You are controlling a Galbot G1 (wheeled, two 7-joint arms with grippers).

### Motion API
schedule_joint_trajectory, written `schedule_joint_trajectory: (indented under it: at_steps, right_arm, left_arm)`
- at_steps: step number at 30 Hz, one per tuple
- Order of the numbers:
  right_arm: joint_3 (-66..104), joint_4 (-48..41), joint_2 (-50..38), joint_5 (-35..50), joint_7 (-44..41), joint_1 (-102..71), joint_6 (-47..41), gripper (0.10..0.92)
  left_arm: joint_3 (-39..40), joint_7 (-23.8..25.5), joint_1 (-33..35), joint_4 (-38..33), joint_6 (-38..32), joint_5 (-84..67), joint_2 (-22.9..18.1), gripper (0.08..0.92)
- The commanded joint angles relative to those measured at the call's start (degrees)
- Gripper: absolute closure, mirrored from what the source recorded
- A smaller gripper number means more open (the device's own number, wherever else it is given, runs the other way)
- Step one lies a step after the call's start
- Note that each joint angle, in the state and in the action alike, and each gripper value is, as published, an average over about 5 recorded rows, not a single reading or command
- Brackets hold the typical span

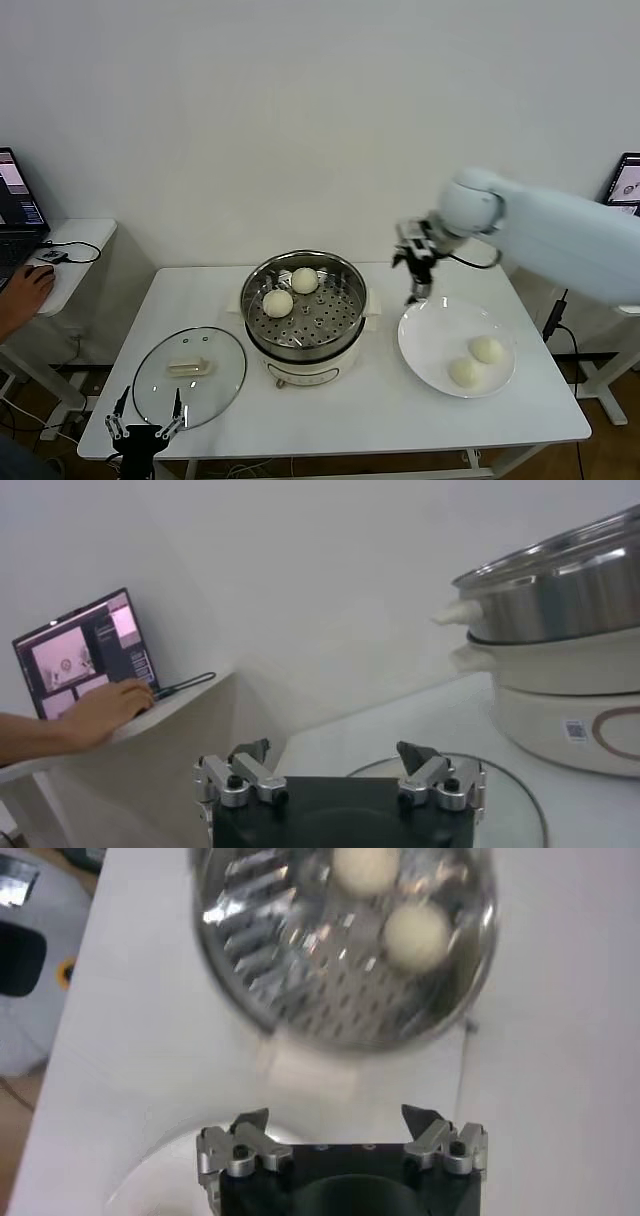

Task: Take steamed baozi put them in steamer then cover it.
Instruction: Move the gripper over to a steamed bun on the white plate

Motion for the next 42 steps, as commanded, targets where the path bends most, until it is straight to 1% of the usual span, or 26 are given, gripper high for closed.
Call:
schedule_joint_trajectory:
  at_steps: [1, 7, 11, 32, 42]
  right_arm:
    - [9.1, 4.6, -13.1, -9.0, -1.5, -12.9, 3.6, 0.202]
    - [17.7, 3.6, -14.8, -14.0, -2.7, -25.6, 6.9, 0.203]
    - [19.7, 2.4, -14.9, -16.4, -2.8, -29.9, 8.7, 0.202]
    - [19.0, -6.0, -5.9, -18.9, -0.1, -32.6, 7.8, 0.203]
    - [18.3, -7.5, -3.2, -19.3, 0.5, -32.9, 6.9, 0.207]
  left_arm:
    - [0.1, 0.0, 0.1, 0.1, 0.1, 0.3, 0.0, 0.177]
    - [0.0, 0.0, 0.5, 0.7, 0.0, 0.5, 0.1, 0.177]
    - [-0.1, 0.0, 0.5, 1.1, -0.1, 0.6, 0.2, 0.177]
    - [-1.0, -0.3, 1.4, 1.4, -0.5, 0.8, -0.3, 0.177]
    - [-1.1, -0.4, 1.2, 1.8, -0.7, 0.8, -0.4, 0.177]
